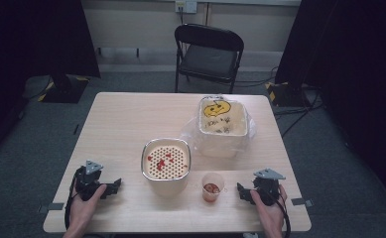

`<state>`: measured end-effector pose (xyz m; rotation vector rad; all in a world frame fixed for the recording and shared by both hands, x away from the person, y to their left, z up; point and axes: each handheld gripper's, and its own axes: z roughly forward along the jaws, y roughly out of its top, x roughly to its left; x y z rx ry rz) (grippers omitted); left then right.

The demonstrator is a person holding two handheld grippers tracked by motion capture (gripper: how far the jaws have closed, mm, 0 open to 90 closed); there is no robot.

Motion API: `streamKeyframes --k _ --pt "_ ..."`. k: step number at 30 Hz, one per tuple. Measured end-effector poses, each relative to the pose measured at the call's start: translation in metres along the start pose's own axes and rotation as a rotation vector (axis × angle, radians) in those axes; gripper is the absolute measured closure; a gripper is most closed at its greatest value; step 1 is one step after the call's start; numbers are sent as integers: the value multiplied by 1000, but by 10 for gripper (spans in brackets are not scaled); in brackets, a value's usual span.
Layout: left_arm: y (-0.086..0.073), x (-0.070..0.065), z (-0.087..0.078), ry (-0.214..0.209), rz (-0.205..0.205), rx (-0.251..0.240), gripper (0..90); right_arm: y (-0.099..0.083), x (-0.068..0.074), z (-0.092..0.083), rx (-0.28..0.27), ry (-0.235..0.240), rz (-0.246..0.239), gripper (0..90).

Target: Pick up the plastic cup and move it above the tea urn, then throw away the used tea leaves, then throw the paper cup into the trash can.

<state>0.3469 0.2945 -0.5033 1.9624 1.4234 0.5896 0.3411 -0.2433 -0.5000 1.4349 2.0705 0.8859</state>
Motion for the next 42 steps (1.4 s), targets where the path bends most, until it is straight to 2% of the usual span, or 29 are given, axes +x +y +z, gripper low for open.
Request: streamKeyframes --k 6,10,12,15,22,25,29,37,41,42 --pt "0 0 0 0 0 1 0 0 0 0 -1 -1 17 109" --pt "0 0 0 0 -2 0 0 3 0 -6 -7 58 62 144" --pt "0 0 0 0 0 1 0 3 1 -7 -12 66 68 145" --pt "0 0 0 0 0 1 0 4 10 -11 -6 98 45 150" --pt "0 0 0 1 0 1 0 4 22 -21 -10 129 2 155" --pt "0 0 0 1 0 1 0 3 30 -26 -10 163 -17 159" --pt "0 0 0 1 0 1 0 3 37 -30 -13 186 -33 165" --pt "0 0 0 1 0 0 0 0 58 -38 -3 265 -89 202" --pt "0 0 0 1 0 1 0 5 74 -36 -5 325 -120 220" --pt "0 0 0 1 0 1 0 5 74 -36 -5 325 -120 220"
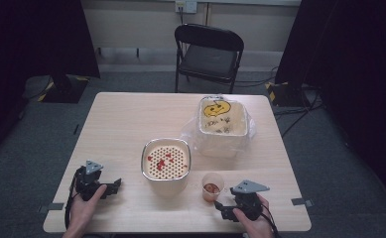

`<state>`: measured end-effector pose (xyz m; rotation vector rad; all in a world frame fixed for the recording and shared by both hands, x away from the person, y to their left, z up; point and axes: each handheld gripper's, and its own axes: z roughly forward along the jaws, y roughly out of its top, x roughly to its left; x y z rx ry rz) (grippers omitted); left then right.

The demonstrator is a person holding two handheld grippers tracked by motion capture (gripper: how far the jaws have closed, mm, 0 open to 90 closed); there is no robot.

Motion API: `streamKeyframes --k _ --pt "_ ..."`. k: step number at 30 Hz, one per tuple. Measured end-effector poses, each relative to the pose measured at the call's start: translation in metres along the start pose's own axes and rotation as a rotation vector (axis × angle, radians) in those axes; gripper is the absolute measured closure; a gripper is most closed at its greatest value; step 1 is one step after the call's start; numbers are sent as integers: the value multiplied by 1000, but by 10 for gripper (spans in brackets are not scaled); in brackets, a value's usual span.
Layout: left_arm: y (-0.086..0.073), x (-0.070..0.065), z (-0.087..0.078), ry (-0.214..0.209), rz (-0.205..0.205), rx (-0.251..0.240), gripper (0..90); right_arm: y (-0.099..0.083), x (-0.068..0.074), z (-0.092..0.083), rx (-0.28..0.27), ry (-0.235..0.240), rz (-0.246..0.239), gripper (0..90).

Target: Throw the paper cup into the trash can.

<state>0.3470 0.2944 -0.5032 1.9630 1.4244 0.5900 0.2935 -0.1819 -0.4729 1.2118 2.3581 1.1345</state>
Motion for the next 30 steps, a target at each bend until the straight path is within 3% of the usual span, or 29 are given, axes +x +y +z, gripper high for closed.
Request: streamKeyframes --k 4,13,17,30 --pt "0 0 0 1 1 0 0 10 10 8 -22 29 -27 224" --pt "0 0 0 1 -2 -1 0 27 10 25 -72 80 -18 250" --pt "0 0 0 1 0 0 0 32 13 33 -79 68 -43 287" --pt "0 0 0 1 0 0 0 32 8 32 -91 70 -38 368"
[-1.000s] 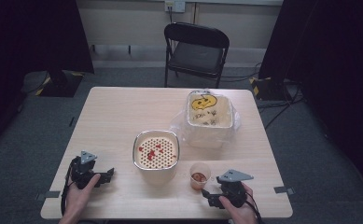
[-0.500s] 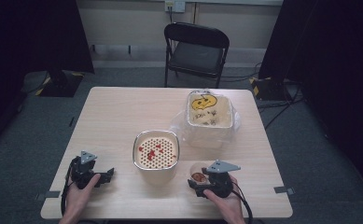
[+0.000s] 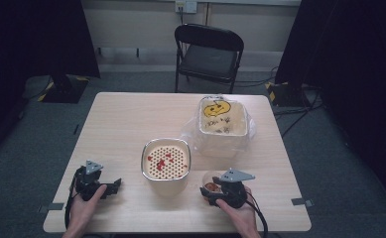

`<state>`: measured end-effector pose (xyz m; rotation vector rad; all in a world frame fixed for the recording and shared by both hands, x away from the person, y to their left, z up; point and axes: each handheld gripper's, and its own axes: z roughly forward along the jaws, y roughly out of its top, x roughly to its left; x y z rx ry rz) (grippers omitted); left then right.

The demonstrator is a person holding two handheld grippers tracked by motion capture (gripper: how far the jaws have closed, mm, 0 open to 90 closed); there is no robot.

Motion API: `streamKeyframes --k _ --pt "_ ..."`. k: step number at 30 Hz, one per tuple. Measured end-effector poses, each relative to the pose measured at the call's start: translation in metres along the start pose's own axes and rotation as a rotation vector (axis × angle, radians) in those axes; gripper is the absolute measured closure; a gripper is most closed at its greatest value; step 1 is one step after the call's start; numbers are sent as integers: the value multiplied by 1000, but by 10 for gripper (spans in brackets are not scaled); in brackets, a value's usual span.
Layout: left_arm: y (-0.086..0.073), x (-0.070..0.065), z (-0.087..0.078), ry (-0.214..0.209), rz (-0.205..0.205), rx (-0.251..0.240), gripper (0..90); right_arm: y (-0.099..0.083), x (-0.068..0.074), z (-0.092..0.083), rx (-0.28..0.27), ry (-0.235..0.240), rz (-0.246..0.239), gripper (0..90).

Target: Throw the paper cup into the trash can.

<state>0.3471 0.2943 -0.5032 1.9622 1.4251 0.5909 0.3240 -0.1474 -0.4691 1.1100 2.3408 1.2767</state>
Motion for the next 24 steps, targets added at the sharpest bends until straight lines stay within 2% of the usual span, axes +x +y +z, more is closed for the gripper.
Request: streamKeyframes --k 10,19,24 --pt "0 0 0 0 1 1 0 9 -6 -9 -40 -18 6 375" --pt "0 0 0 0 -1 0 0 28 -11 -22 -119 -39 17 382" --pt "0 0 0 0 1 1 0 40 -9 -27 -144 -36 -1 382"
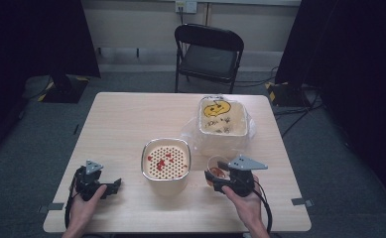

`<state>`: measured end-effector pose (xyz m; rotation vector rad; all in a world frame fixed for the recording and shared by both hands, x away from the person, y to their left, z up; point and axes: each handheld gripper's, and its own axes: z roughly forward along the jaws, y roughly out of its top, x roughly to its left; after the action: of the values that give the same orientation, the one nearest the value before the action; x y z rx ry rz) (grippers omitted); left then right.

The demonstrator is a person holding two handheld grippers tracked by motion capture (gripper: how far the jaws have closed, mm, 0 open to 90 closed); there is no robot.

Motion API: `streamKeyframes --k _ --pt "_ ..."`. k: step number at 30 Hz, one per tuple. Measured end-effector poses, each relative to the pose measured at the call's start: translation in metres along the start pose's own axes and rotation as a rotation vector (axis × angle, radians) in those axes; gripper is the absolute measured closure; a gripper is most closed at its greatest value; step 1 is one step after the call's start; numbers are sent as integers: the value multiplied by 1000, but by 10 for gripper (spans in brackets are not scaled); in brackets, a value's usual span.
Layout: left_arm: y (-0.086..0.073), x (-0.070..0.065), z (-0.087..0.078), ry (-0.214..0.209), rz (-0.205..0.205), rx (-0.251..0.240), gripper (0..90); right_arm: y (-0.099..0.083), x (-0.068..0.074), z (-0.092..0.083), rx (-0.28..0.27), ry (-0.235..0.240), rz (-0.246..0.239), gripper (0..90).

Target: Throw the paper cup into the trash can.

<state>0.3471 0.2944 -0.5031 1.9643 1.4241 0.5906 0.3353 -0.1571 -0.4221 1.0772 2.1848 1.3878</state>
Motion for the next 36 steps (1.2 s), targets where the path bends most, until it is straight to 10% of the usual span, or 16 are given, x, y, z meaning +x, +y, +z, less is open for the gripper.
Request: streamKeyframes --k 23,36 --pt "0 0 0 0 -2 -1 0 80 22 1 -157 -13 -107 393" --pt "0 0 0 1 -1 -1 0 121 38 35 -202 -121 -296 407"
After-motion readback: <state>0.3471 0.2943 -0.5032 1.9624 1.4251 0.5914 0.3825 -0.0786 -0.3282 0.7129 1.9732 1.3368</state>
